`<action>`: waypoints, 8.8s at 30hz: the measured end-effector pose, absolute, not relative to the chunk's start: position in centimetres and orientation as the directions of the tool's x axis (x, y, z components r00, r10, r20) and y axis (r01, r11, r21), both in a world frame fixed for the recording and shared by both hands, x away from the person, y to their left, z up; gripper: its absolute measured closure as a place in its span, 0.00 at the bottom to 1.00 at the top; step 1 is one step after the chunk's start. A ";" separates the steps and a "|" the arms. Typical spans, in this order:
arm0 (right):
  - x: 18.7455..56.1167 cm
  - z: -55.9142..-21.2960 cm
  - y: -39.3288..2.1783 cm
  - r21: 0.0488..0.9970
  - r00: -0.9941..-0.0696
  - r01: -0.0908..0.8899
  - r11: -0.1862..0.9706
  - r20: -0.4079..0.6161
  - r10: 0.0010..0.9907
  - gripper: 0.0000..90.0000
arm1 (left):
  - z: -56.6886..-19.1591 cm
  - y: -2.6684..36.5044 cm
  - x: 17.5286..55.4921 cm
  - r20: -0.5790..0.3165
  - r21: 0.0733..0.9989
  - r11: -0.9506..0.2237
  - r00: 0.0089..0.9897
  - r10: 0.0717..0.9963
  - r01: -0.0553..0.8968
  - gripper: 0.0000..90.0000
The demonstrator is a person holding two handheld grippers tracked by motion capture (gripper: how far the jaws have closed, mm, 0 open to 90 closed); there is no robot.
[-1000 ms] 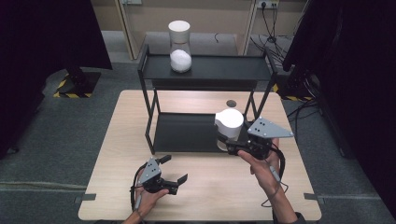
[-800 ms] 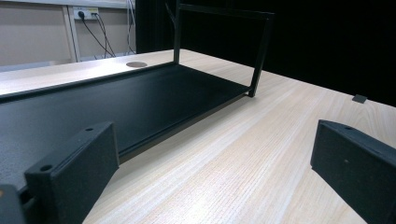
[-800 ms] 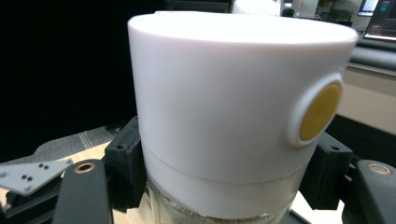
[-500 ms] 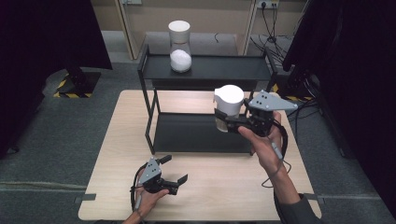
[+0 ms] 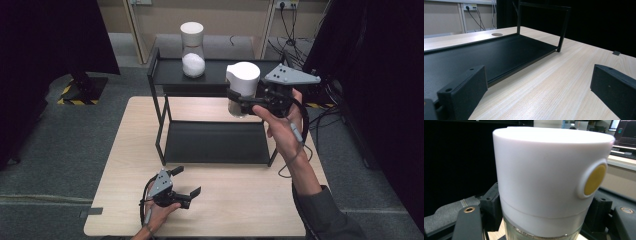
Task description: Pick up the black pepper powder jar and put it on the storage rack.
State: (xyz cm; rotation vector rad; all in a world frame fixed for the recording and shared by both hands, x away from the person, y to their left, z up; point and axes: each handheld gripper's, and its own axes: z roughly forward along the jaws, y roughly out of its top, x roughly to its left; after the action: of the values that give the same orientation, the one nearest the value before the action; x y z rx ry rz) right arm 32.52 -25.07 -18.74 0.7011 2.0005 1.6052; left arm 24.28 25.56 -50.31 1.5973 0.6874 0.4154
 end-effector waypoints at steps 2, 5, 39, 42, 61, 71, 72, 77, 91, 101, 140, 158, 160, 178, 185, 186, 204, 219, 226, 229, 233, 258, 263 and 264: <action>32.9 -18.2 -24.9 0.979 -0.753 0.096 0.178 -0.045 0.656 0.34 | -50.3 25.6 24.3 -0.124 0.981 -0.035 0.755 0.644 0.191 0.00; 33.4 -17.4 -24.4 0.978 -0.746 0.095 0.184 -0.052 0.664 0.34 | -50.3 25.5 24.3 -0.124 0.981 -0.035 0.755 0.643 0.191 0.00; 40.3 -16.3 -19.3 0.980 -0.580 0.142 0.139 -0.031 0.814 0.34 | -50.4 25.5 24.2 -0.120 0.982 -0.036 0.757 0.642 0.186 0.00; 40.7 -16.4 -18.9 0.979 -0.572 0.142 0.145 -0.038 0.819 0.34 | -50.4 25.5 24.1 -0.120 0.982 -0.036 0.758 0.641 0.185 0.00; 41.9 -17.8 -17.7 0.978 -0.526 0.153 0.144 -0.043 0.849 0.34 | -50.4 25.5 24.1 -0.121 0.982 -0.035 0.760 0.639 0.186 0.00; 41.8 -18.3 -17.6 0.979 -0.518 0.141 0.147 -0.054 0.854 0.33 | -50.4 25.5 24.1 -0.123 0.982 -0.035 0.760 0.638 0.188 0.00; 41.8 -18.3 -17.4 0.978 -0.511 0.140 0.151 -0.059 0.857 0.25 | -50.4 25.5 24.1 -0.123 0.982 -0.035 0.760 0.638 0.188 0.00; 41.4 -18.1 -17.0 0.975 -0.477 0.163 0.150 -0.055 0.877 0.07 | -50.4 25.5 24.2 -0.124 0.981 -0.037 0.762 0.636 0.191 0.00; 40.2 -18.6 -18.0 0.981 -0.493 0.164 0.105 -0.010 0.870 0.01 | -50.5 25.5 24.2 -0.128 0.981 -0.033 0.761 0.636 0.193 0.00; 38.9 -19.9 -19.9 0.985 -0.530 0.151 0.082 0.010 0.848 0.01 | -50.5 25.5 24.2 -0.127 0.981 -0.035 0.760 0.637 0.193 0.00; 30.2 -27.8 -24.6 0.993 -0.695 0.080 0.088 -0.007 0.719 0.01 | -50.6 25.4 24.2 -0.123 0.981 -0.037 0.755 0.644 0.192 0.00; 27.2 -33.5 -25.9 0.990 -0.706 0.093 0.110 -0.013 0.708 0.01 | -50.6 25.5 24.2 -0.122 0.981 -0.037 0.753 0.646 0.190 0.00; 26.9 -34.2 -26.0 0.989 -0.705 0.097 0.109 -0.009 0.709 0.01 | -50.6 25.5 24.2 -0.123 0.981 -0.036 0.753 0.647 0.191 0.00; 24.7 -40.9 -26.2 0.985 -0.711 0.145 0.097 0.035 0.702 0.01 | -50.6 25.4 24.1 -0.122 0.981 -0.035 0.751 0.649 0.190 0.00; 23.8 -43.3 -26.5 0.980 -0.710 0.172 0.098 0.054 0.703 0.01 | -50.6 25.5 24.1 -0.125 0.981 -0.032 0.749 0.650 0.191 0.00; 23.7 -43.6 -26.5 0.980 -0.709 0.171 0.103 0.050 0.703 0.01 | -50.6 25.5 24.1 -0.125 0.981 -0.032 0.749 0.650 0.191 0.00; 23.0 -47.0 -26.4 0.978 -0.723 0.197 0.070 0.096 0.684 0.01 | -50.7 25.5 24.2 -0.129 0.981 -0.028 0.745 0.655 0.194 0.00; 22.9 -48.0 -26.2 0.975 -0.738 0.204 0.083 0.097 0.668 0.01 | -50.7 25.6 24.2 -0.134 0.981 -0.020 0.742 0.657 0.195 0.00; 22.8 -48.4 -26.0 0.973 -0.739 0.214 0.087 0.103 0.665 0.01 | -50.7 25.6 24.2 -0.136 0.981 -0.016 0.743 0.656 0.195 0.00; 22.8 -48.4 -26.1 0.972 -0.736 0.217 0.086 0.105 0.669 0.01 | -50.7 25.7 24.2 -0.140 0.981 -0.013 0.744 0.653 0.196 0.00; 22.6 -48.5 -26.3 0.972 -0.731 0.221 0.077 0.112 0.673 0.01 | -50.7 25.7 24.2 -0.142 0.980 -0.011 0.745 0.652 0.197 0.00; 22.7 -49.0 -26.6 0.971 -0.720 0.232 0.065 0.126 0.683 0.01 | -50.7 25.7 24.2 -0.133 0.981 -0.021 0.748 0.650 0.192 0.00; 22.7 -49.0 -26.6 0.970 -0.720 0.233 0.065 0.127 0.683 0.01 | -50.7 25.7 24.2 -0.133 0.981 -0.021 0.748 0.650 0.193 0.00; 22.7 -49.0 -26.6 0.970 -0.720 0.233 0.065 0.127 0.683 0.01 | -50.7 25.7 24.2 -0.133 0.981 -0.021 0.748 0.650 0.193 0.00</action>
State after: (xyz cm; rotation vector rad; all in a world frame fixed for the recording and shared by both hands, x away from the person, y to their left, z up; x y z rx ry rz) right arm 22.66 -26.57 -48.98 0.9135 1.9856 1.6945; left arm 24.17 25.67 -50.68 1.5827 0.6985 0.4156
